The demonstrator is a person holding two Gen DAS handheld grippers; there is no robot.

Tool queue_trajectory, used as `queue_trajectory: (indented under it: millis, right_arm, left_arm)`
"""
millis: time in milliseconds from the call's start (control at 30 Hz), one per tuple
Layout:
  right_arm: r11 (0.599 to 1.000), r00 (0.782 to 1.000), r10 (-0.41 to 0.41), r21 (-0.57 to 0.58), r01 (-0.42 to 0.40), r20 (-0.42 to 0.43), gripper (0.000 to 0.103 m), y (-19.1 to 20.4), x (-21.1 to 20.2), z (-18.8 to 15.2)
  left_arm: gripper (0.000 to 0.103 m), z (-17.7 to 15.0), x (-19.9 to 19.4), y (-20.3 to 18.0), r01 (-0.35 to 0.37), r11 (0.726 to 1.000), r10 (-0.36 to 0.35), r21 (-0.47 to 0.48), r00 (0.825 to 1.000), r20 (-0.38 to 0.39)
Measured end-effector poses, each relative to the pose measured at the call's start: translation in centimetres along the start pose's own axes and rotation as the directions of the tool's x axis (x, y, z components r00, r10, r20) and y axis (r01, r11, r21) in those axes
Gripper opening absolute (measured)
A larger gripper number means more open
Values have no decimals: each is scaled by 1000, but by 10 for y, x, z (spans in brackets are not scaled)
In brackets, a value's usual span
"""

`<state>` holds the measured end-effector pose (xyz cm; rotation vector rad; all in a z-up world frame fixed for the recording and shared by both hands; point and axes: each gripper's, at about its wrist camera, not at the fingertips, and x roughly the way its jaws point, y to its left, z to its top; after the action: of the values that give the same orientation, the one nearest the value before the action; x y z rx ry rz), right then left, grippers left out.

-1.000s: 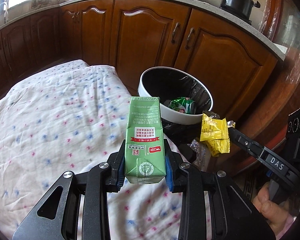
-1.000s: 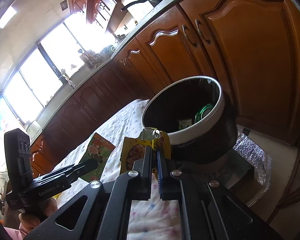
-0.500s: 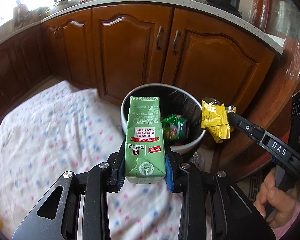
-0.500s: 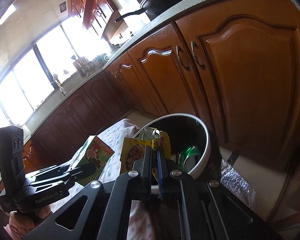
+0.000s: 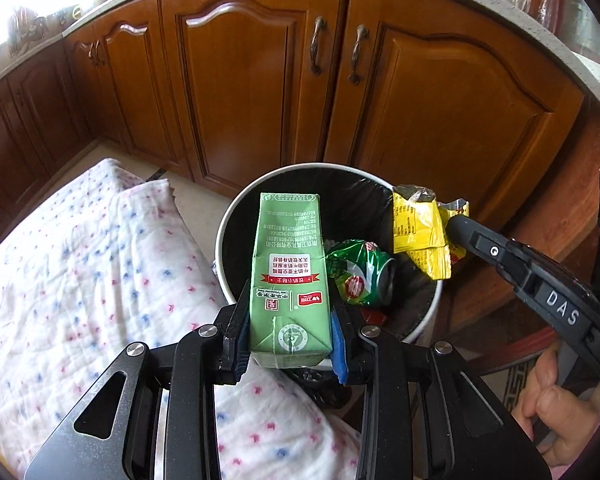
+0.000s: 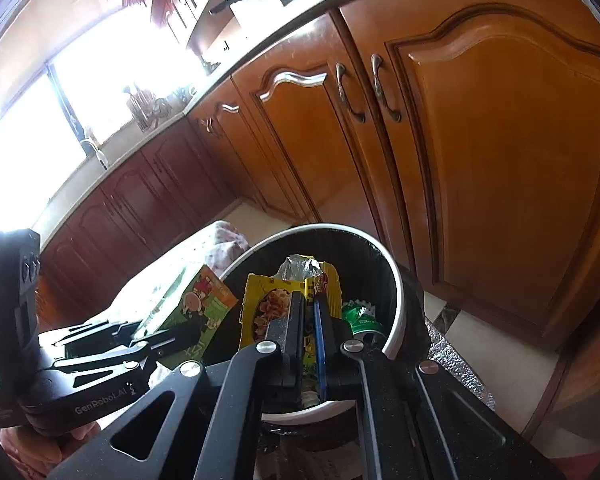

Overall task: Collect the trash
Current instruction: 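Carry the carton and wrapper over the bin and open both tools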

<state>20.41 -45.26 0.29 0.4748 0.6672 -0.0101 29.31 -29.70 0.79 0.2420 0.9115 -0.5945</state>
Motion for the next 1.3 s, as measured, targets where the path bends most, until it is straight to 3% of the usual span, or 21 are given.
queue_trajectory:
  millis: [967, 1033, 1067, 1100, 1133, 1200, 1267, 1300]
  right_arm:
    - [1000, 998, -24, -6, 24, -56, 10, 1, 27, 9]
    - [1000, 998, -30, -3, 30, -56, 17, 1, 27, 9]
    - [999, 998, -34, 0, 34, -53, 26, 0, 26, 9]
    - [999, 998, -31, 7, 31, -46, 42, 0, 24, 9]
    - [1000, 999, -28, 13, 29, -41, 49, -1, 22, 9]
    - [999, 999, -27, 16, 28, -25, 52, 0, 16, 9]
    - [1000, 1000, -21, 17, 21, -13, 52, 3, 9, 10]
    - [1000, 1000, -18, 18, 18, -9, 53, 3, 6, 10]
  left_arm:
    - [30, 6, 26, -2, -26, 1000, 25, -9, 999, -48]
    - [30, 6, 27, -1, -25, 1000, 24, -14, 998, -49]
    - [30, 6, 26, -1, -25, 1000, 24, -15, 999, -49]
    - [30, 6, 25, -1, -21, 1000, 20, -17, 999, -51]
    - [30, 6, 25, 0, -17, 1000, 16, -19, 999, -50]
    - [35, 6, 21, -1, -13, 1000, 12, -19, 999, -48]
    - [49, 5, 15, -1, -20, 1000, 20, -19, 999, -33]
    - [50, 3, 11, -1, -25, 1000, 25, -16, 999, -21]
